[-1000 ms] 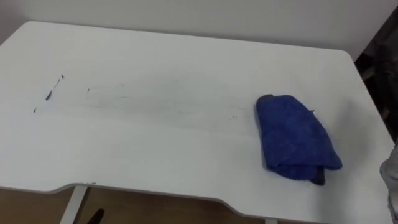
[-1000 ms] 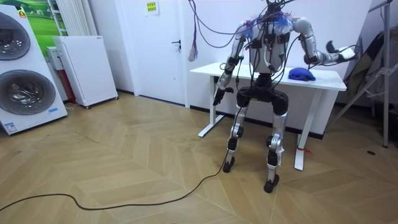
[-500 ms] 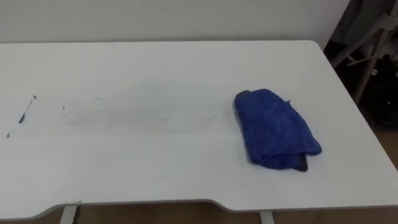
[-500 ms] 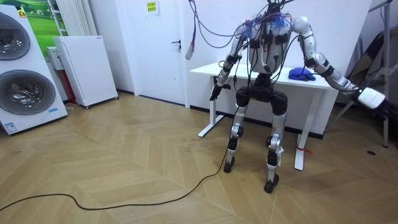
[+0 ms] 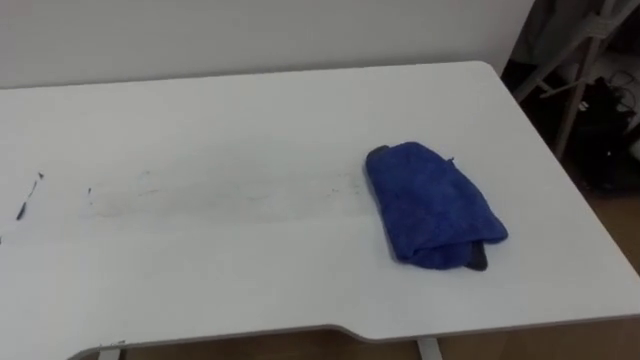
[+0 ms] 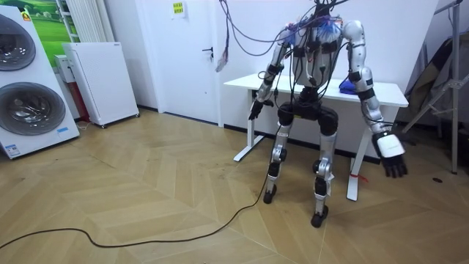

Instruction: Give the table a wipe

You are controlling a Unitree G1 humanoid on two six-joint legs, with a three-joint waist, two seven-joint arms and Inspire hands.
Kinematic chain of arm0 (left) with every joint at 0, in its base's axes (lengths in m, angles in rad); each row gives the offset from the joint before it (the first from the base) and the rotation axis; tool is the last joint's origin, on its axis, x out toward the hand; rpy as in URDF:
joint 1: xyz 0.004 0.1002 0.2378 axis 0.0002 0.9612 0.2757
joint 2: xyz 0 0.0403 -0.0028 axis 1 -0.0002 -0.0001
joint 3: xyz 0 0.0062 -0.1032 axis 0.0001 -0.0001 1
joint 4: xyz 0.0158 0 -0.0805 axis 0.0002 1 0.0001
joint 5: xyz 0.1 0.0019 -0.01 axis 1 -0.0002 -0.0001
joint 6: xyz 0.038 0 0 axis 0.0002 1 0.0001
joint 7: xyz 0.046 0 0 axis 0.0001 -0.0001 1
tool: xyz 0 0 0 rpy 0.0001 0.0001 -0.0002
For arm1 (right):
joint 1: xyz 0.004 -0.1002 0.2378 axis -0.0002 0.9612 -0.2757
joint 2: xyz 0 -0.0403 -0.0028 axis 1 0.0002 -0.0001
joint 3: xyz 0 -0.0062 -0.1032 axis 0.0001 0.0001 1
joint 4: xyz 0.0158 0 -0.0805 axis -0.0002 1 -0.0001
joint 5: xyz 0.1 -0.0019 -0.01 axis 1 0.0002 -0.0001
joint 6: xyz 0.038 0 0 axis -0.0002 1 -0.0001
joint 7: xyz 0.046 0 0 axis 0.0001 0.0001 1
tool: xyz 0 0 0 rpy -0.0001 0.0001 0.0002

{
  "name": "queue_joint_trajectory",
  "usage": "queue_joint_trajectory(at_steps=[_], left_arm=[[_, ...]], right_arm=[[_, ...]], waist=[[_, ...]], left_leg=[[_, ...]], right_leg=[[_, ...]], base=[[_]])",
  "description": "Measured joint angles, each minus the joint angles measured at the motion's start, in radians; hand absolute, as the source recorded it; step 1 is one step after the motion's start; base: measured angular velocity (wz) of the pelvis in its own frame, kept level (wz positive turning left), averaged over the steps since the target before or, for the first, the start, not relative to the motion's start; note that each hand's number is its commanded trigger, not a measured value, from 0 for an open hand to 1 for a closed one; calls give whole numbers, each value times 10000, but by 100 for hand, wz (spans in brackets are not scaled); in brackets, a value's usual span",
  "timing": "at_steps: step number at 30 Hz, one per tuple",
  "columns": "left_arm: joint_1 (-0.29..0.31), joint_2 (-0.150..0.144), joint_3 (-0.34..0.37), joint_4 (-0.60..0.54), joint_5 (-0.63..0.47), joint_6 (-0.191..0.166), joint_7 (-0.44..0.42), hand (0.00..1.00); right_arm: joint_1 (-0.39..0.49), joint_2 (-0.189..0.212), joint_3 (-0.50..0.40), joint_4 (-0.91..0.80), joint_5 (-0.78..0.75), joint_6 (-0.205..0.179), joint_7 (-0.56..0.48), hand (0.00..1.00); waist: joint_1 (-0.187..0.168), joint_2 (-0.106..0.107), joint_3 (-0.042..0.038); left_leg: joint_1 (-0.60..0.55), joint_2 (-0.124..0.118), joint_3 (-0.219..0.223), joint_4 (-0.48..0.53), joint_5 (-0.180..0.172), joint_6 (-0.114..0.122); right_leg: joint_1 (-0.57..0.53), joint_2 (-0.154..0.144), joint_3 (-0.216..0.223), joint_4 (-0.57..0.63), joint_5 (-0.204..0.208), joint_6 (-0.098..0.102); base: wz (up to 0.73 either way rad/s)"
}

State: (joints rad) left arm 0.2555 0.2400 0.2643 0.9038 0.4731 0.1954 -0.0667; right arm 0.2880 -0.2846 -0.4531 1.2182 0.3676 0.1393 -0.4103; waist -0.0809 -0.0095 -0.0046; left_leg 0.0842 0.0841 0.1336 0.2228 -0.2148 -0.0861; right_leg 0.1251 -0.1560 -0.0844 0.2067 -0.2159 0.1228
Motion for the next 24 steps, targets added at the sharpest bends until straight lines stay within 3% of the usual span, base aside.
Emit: queue_joint_trajectory(at_steps=[2,3,4,9,14,17,24], left_arm=[[0,-97,-419,328,3,79,13,0],[19,-165,-446,375,4,99,60,0],[12,-296,-539,506,6,155,197,0],[-52,-410,-1253,959,19,156,380,0],[6,-657,-2009,982,5,164,771,0],[2,-699,-2340,980,5,159,778,0],[139,-744,-2388,950,1,183,921,0]], right_arm=[[-24,53,1231,218,-785,297,513,0],[-68,89,1433,181,-1131,352,637,0],[-167,187,1766,135,-1779,371,848,0],[-385,493,3491,-264,-3776,376,1356,0],[-1016,645,4776,-602,-5659,368,1955,0],[-1284,712,5150,-571,-5726,360,2183,0],[-1183,857,5204,-558,-5697,523,2533,0]], waist=[[76,51,27],[102,68,31],[178,86,40],[537,137,42],[780,403,57],[861,441,64],[869,390,31]], left_leg=[[164,7,-2,-35,-18,-1],[181,17,-1,-49,-42,-5],[199,37,5,-75,-64,-13],[316,112,-173,-68,-93,-41],[334,88,-278,11,-125,-20],[281,42,-487,-4,-119,-13],[156,29,-572,77,-117,-12]], right_leg=[[57,11,-5,62,3,-3],[54,22,-5,87,3,-3],[9,54,-5,128,12,-19],[80,213,-8,121,73,-113],[140,201,-61,103,72,-114],[249,198,-181,-58,63,-106],[399,183,-594,-221,48,-94]], base=[[-10],[-17],[-18],[-9],[2],[13],[15]])
